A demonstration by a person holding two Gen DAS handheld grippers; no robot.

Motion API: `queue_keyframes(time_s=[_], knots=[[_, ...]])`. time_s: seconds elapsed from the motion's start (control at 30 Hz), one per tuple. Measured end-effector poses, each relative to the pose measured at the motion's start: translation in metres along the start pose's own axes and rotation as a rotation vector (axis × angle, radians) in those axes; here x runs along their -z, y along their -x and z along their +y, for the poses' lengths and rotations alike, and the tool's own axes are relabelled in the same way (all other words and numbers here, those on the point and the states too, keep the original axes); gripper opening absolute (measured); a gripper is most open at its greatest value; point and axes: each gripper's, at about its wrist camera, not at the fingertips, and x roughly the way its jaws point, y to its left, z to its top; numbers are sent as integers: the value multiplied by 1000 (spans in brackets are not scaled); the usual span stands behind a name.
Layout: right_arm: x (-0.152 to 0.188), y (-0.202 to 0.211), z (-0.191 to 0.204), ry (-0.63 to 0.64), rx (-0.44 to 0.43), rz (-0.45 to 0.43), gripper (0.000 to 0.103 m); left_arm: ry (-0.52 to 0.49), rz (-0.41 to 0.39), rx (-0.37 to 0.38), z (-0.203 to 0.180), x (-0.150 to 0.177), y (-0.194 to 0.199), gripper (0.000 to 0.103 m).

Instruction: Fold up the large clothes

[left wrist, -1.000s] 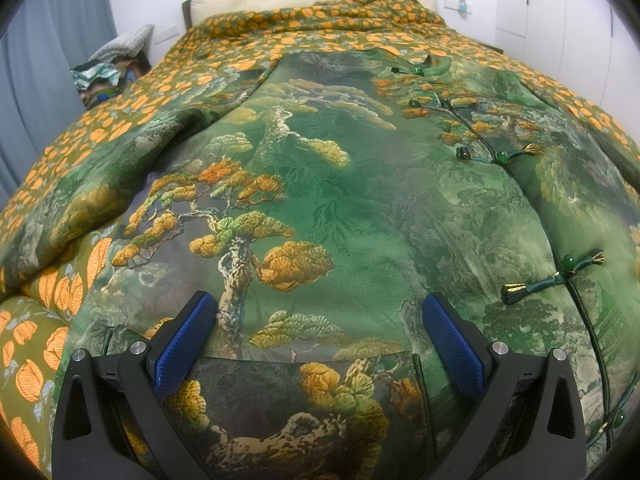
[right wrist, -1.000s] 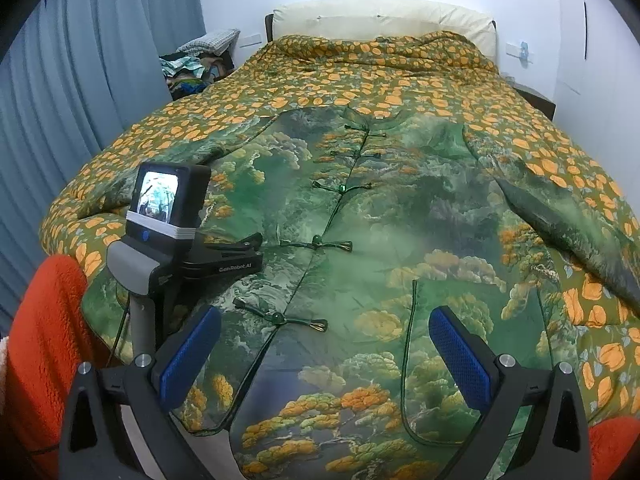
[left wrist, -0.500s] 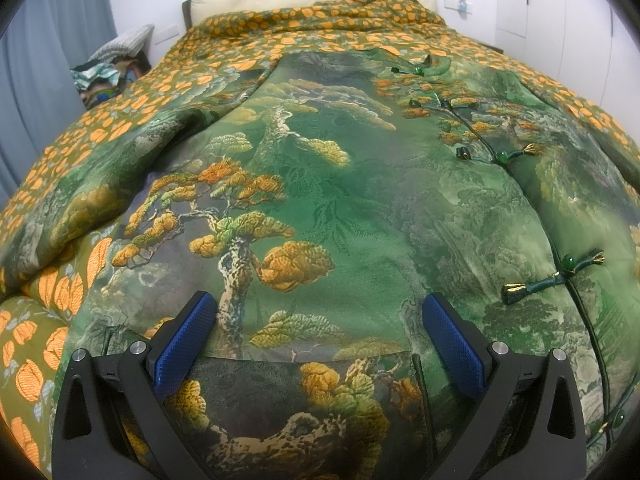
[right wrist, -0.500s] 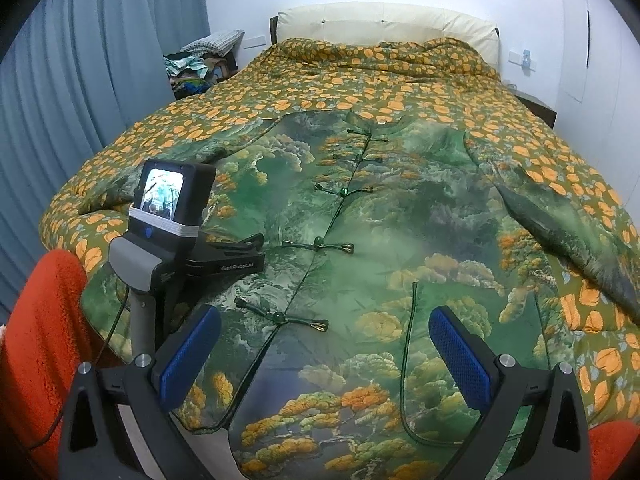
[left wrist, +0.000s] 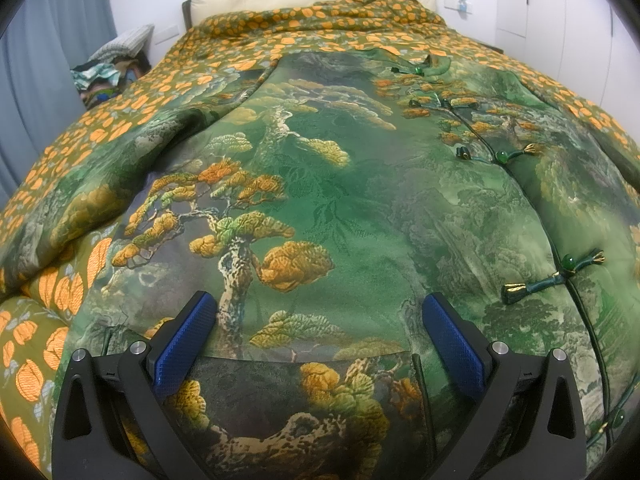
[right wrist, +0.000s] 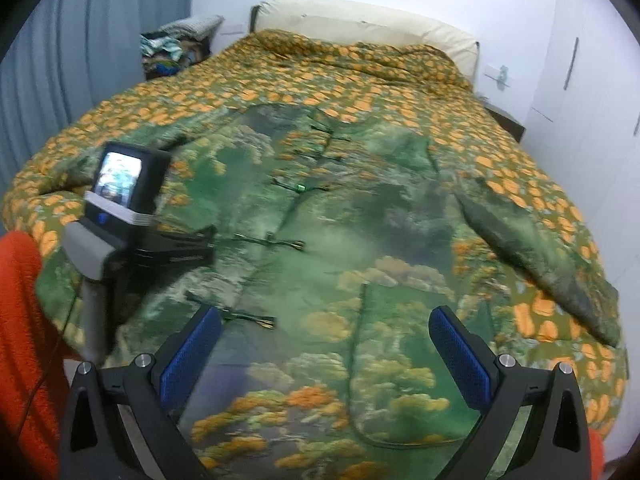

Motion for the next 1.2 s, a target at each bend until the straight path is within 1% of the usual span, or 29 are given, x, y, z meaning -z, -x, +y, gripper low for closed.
queue_keyframes(time_s=[0.13,0.33,0.57,0.7,0.8,0.9,0.93,0.97,1.03,1.07,1.1,1.13,1.2], knots=[[-2,-3,-21,-43,58,35,102,0,0,0,0,0,0,103],[3,-20,-61,-129,148,129,102,0,0,0,0,0,0,103],[7,-30,-96,-179,251,178,102,0,0,0,0,0,0,103],[8,-33,-106,-195,281,192,102,-2,-1,-3,0,0,0,103],[8,-35,-120,-235,265,188,102,1,-5,0,0,0,0,103],[5,-33,-164,-400,174,142,102,7,-17,-1,0,1,2,103],[5,-33,-186,-475,132,120,102,7,-16,-1,0,1,2,103],[7,-33,-216,-573,86,89,102,8,-14,0,0,0,2,103],[17,-32,-270,-749,24,27,102,9,-13,3,1,0,2,103],[28,-32,-303,-861,-6,-12,102,10,-11,6,1,0,1,103],[40,-33,-329,-956,-25,-32,102,10,-5,7,1,-1,0,103],[60,-37,-361,-1094,-25,-30,102,6,1,6,0,-2,-1,103],[90,-43,-401,-1279,-48,-47,102,-1,1,-4,-1,-1,-1,103]])
